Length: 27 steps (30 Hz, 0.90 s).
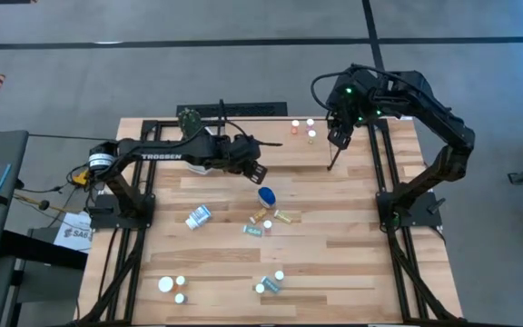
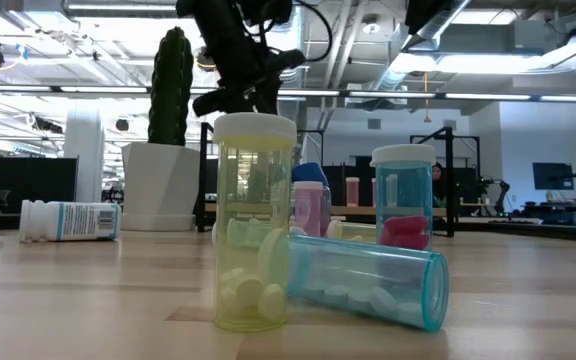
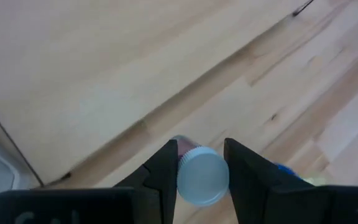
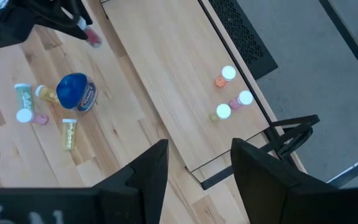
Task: Pick and place medicine bottles onto shelf by color
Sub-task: Put the small blue pill bottle on the shelf
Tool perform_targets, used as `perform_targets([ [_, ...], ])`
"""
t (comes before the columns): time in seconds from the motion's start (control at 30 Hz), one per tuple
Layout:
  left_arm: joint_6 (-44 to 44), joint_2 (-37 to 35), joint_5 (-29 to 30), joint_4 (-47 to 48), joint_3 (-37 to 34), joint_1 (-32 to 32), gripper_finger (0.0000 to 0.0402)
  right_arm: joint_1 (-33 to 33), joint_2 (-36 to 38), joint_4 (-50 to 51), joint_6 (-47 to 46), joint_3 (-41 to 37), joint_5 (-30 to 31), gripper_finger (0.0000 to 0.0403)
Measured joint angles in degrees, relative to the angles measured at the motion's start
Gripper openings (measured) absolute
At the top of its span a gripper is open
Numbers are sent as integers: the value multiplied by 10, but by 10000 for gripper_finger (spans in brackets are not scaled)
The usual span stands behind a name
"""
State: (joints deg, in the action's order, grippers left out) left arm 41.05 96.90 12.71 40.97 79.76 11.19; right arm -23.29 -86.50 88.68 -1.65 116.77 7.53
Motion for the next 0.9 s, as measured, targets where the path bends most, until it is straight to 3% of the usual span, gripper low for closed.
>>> perform_targets([
  [0.43, -120, 8, -45, -124, 15, 27, 96, 0, 0, 0, 1, 0, 0, 195],
  [0.6, -163, 29, -91, -110, 24, 51, 96, 0, 0, 0, 1, 0, 0, 195],
  [0.9, -257, 92, -110, -35, 104, 76, 96, 1, 0, 0, -20, 0, 0, 195],
])
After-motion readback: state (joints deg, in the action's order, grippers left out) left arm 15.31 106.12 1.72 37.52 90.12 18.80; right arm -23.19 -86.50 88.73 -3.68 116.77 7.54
